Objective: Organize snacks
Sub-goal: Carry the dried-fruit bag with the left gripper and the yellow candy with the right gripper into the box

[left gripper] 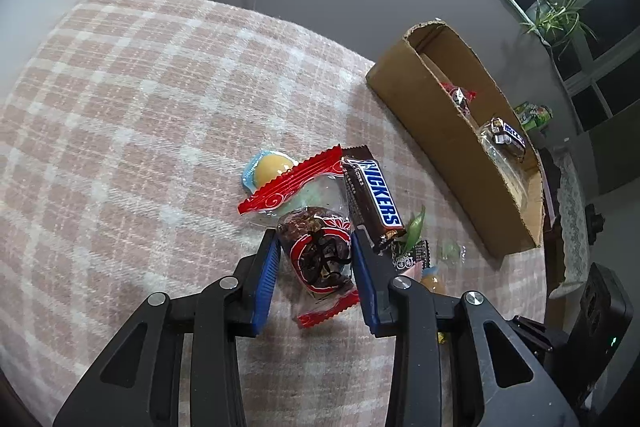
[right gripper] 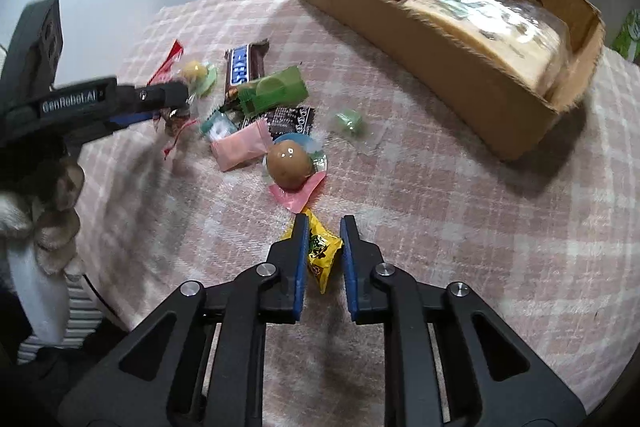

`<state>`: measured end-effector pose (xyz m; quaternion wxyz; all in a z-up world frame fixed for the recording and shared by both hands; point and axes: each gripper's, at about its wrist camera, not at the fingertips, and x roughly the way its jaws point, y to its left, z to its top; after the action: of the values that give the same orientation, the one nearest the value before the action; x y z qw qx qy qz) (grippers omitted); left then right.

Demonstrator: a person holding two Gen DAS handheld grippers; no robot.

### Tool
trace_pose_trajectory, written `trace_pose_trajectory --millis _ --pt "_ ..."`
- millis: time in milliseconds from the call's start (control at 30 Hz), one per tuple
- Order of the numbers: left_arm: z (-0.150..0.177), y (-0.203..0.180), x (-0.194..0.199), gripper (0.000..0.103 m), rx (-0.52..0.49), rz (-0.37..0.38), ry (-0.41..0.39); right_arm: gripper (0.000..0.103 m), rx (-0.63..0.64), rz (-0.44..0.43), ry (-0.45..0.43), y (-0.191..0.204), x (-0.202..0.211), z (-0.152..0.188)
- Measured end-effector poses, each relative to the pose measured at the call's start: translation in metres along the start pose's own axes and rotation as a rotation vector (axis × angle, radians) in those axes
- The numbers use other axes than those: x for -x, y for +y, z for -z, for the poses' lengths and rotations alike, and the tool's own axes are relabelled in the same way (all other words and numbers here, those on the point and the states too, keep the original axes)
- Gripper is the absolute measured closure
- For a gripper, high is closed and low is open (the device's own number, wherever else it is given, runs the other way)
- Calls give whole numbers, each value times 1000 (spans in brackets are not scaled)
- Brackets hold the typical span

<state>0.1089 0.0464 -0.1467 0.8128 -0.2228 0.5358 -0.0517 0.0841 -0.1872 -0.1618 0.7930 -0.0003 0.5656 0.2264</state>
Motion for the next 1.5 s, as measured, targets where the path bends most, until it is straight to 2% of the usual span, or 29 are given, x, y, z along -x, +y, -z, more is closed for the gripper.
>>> trace_pose_trajectory --millis 267,533,700,1033,1500 --pt "4 3 11 69 11 12 -14 96 -31 -28 -40 -7 21 0" --pt "5 -5 17 69 -1 21 -22 97 -56 -41 -93 -14 45 -8" --pt "1 -12 21 69 -4 39 -29 97 -57 -30 -164 -18 69 -25" --pt "-29 -48 24 69 -59 92 -70 97 -89 12 -272 -45 106 -65" --pt "-70 -95 3 69 -138 118 -74 97 -120 115 -307 -92 111 -105"
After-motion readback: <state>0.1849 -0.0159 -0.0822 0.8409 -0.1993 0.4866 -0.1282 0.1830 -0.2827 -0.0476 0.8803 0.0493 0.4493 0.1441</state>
